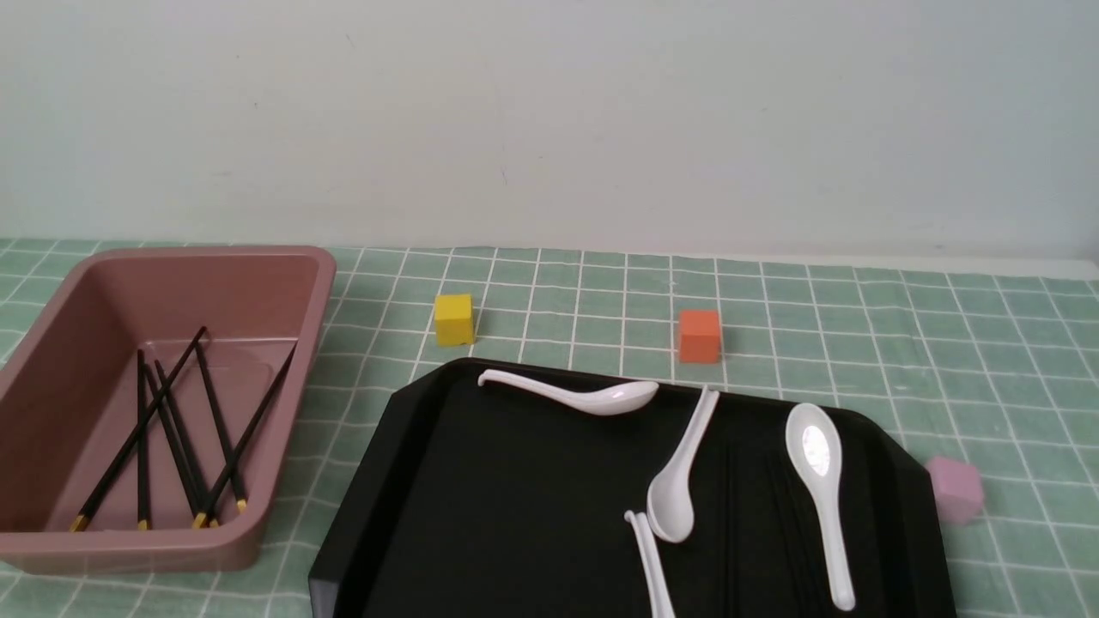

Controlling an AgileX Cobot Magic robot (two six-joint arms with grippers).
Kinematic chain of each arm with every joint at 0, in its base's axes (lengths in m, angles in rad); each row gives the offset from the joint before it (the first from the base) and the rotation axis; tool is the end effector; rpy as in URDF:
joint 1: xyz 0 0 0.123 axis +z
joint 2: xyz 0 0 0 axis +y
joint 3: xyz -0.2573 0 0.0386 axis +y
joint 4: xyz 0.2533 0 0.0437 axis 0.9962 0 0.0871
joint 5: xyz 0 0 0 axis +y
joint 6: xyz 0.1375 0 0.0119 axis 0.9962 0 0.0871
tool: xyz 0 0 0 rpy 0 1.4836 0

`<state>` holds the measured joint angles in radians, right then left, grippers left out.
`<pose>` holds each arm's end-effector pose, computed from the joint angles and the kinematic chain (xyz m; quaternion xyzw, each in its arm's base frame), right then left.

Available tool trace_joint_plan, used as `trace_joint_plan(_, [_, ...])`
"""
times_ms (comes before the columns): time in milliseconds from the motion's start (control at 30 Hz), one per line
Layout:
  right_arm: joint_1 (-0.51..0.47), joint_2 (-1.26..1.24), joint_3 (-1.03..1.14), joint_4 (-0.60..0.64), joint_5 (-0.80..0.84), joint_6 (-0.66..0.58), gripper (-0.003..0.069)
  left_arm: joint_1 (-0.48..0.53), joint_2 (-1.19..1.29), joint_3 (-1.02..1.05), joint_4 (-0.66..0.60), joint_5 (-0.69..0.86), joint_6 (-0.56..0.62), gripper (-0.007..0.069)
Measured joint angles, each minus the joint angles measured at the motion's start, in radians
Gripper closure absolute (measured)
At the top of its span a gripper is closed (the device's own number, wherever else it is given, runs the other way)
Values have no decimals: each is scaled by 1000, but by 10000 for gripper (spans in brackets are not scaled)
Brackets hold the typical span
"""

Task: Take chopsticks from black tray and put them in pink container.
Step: 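Move the gripper over the chopsticks on the black tray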

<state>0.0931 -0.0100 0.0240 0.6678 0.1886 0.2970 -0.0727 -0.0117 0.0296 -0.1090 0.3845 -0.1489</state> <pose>0.1308 0.0284 0.1887 0.2703 0.6815 0.3769 0.5661 0.1267 -0.0149 0.1552 -0.0596 0.8064 -0.1108 0.5778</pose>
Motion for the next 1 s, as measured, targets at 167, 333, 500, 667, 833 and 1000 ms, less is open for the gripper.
trace_joint_plan(167, [0, 0, 0, 243, -38, 17, 419, 0, 0, 0, 0, 0, 0, 494])
trace_joint_plan(333, [0, 1, -94, 310, -33, -159, 468, 0, 0, 0, 0, 0, 0, 487])
trace_joint_plan(500, [0, 151, -337, 250, 58, -414, 643, 0, 0, 0, 0, 0, 0, 480])
trace_joint_plan(667, [0, 512, -538, 128, 410, -475, 659, 0, 0, 0, 0, 0, 0, 477])
trace_joint_plan(833, [0, 882, -617, 105, 636, -615, 652, 0, 0, 0, 0, 0, 0, 476])
trace_joint_plan(1000, [2, 1238, -623, 250, 699, -904, 604, 0, 0, 0, 0, 0, 0, 473])
